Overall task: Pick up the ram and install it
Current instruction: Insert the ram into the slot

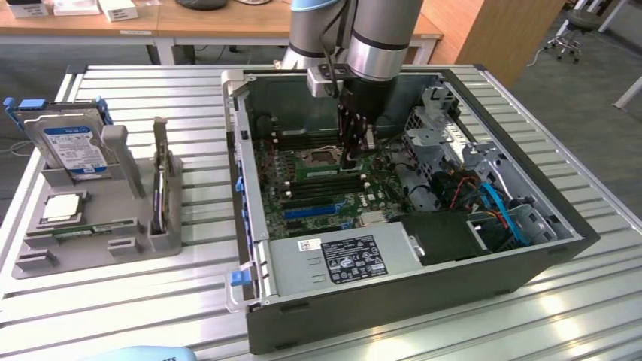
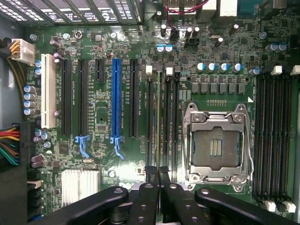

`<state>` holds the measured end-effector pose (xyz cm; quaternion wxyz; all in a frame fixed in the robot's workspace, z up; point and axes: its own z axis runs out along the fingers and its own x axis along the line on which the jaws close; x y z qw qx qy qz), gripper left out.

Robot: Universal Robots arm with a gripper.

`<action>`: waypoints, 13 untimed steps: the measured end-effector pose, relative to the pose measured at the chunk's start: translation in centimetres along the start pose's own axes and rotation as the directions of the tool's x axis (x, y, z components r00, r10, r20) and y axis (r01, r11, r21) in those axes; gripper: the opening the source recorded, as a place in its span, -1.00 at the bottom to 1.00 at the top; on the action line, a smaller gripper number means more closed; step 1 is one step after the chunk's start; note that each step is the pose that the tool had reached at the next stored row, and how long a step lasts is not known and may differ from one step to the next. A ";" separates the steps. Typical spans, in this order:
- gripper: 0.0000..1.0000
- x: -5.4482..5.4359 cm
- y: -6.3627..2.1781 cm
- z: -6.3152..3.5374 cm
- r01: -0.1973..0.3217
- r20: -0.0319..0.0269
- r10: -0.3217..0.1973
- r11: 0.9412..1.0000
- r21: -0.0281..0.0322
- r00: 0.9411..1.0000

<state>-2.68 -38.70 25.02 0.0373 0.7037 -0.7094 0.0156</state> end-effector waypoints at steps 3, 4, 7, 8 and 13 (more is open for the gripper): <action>-0.76 0.0 0.00 0.01 0.000 0.005 0.000 1.000 0.000 1.000; -0.76 0.1 0.00 0.01 0.000 0.008 0.000 1.000 0.000 1.000; -0.76 0.2 0.01 0.01 0.000 0.015 0.000 1.000 0.001 1.000; -0.76 0.2 0.01 0.02 0.000 0.017 0.000 1.000 0.001 1.000; -0.76 0.5 0.01 0.04 0.001 0.028 -0.001 1.000 0.001 1.000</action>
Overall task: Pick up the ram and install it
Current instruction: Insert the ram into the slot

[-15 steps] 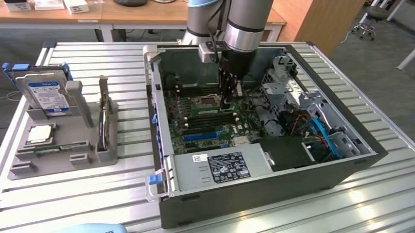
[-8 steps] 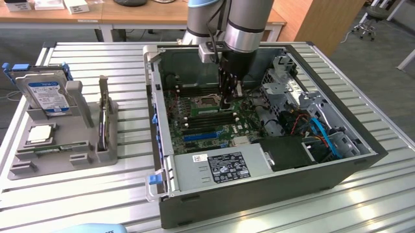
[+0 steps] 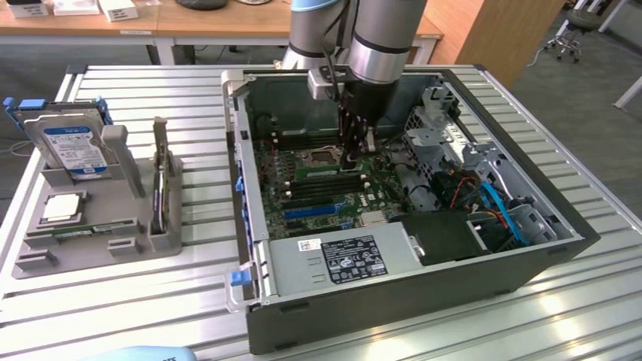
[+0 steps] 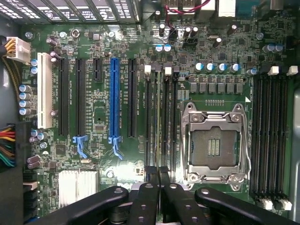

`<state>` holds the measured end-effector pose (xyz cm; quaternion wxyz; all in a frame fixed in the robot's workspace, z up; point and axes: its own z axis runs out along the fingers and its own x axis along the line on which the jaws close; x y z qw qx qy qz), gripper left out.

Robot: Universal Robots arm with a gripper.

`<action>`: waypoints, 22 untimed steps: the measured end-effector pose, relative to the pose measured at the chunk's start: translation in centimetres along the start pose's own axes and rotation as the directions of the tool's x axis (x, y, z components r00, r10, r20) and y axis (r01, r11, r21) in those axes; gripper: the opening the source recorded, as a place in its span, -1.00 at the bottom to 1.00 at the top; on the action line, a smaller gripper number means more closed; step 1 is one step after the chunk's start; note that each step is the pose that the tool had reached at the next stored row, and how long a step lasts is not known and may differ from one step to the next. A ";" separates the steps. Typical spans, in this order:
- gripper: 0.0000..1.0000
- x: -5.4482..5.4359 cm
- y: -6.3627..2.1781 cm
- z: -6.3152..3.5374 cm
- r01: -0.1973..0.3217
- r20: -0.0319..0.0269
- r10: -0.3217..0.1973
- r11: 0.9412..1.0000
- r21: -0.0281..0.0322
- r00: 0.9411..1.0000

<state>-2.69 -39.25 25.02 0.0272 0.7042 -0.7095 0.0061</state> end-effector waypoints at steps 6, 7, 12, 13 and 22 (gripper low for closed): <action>-0.76 0.1 0.00 0.00 0.000 0.000 0.000 1.000 0.000 1.000; -0.76 0.1 0.00 0.00 0.000 0.000 0.000 1.000 0.000 1.000; -0.76 0.1 0.00 0.00 0.000 0.004 0.000 1.000 0.000 1.000; -0.76 0.1 0.00 0.00 0.000 0.004 0.000 1.000 0.000 1.000; -0.76 0.3 -0.03 0.01 0.001 0.007 -0.001 1.000 0.000 1.000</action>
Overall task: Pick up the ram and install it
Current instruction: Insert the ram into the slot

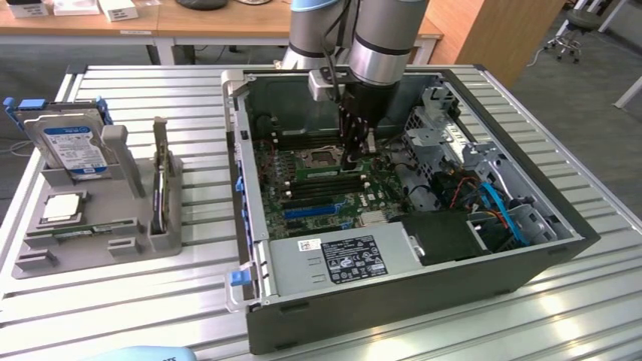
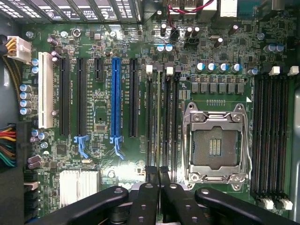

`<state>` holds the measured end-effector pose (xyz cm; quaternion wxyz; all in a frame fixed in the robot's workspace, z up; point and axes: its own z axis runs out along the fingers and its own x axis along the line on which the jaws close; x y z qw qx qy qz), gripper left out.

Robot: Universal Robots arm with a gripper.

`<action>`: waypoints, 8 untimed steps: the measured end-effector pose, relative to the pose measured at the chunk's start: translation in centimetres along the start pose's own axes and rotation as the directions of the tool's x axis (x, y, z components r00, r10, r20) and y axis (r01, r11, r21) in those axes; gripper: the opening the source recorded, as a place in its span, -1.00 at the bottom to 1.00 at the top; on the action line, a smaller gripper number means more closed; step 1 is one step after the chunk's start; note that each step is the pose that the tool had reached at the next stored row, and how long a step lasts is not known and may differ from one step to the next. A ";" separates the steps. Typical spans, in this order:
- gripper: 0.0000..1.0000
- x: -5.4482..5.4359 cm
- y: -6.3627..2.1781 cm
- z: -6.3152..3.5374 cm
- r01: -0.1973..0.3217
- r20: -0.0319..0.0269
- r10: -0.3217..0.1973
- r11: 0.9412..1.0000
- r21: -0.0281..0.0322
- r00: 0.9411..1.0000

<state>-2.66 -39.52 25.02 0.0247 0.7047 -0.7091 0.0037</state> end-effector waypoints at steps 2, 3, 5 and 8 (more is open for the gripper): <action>-0.76 0.0 0.00 0.00 0.000 0.000 0.000 1.000 0.000 1.000; -0.76 0.1 0.00 0.00 0.000 0.000 0.000 1.000 0.000 1.000; -0.76 0.1 0.00 0.00 0.000 0.000 0.000 1.000 0.000 1.000; -0.76 0.2 0.00 0.02 0.000 0.002 0.000 1.000 0.000 1.000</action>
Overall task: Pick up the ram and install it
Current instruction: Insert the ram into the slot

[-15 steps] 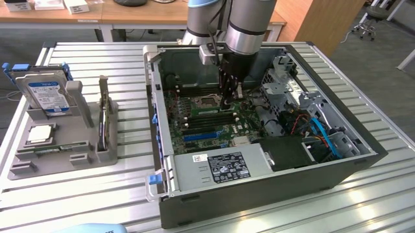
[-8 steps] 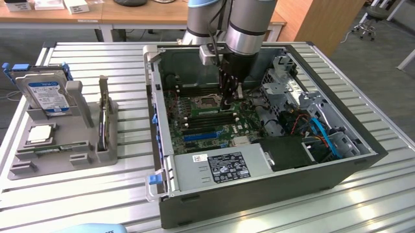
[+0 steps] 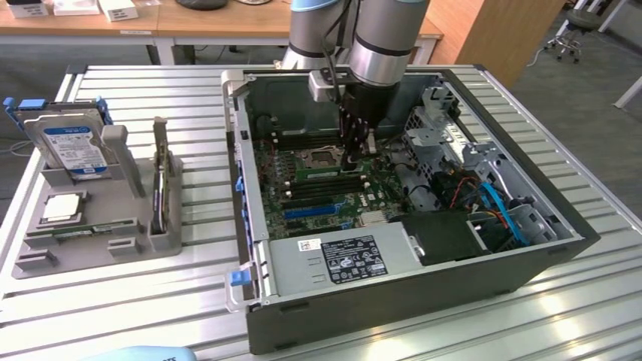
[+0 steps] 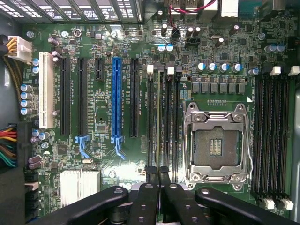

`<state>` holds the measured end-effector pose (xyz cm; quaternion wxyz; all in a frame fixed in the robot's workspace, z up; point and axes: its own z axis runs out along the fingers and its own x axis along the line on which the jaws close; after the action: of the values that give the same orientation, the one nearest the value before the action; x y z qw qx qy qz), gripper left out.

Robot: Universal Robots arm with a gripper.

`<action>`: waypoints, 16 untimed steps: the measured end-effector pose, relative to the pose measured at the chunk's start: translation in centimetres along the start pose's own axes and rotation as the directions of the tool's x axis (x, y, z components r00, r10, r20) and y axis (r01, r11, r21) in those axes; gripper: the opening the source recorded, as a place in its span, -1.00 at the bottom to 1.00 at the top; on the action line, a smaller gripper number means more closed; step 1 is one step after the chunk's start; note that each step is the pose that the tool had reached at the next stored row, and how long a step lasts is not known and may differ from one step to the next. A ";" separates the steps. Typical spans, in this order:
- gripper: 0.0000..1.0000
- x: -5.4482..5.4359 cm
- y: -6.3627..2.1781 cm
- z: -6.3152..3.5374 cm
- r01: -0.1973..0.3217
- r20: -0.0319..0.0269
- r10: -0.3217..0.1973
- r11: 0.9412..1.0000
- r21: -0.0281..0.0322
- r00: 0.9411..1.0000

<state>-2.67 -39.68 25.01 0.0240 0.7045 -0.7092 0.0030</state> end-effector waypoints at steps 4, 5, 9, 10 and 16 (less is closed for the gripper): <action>-0.76 0.0 -0.01 0.08 -0.001 0.000 0.001 1.000 0.000 1.000; -0.76 0.0 0.00 0.10 -0.001 0.000 0.001 1.000 0.000 1.000; -0.76 0.0 -0.01 0.26 -0.004 0.000 0.004 1.000 0.000 1.000; -0.76 0.0 -0.01 0.29 -0.004 0.000 0.004 1.000 0.000 1.000; -0.76 0.0 -0.01 0.46 -0.021 0.001 0.021 1.000 -0.001 1.000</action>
<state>-2.67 -39.67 24.55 0.0241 0.6969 -0.7167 0.0027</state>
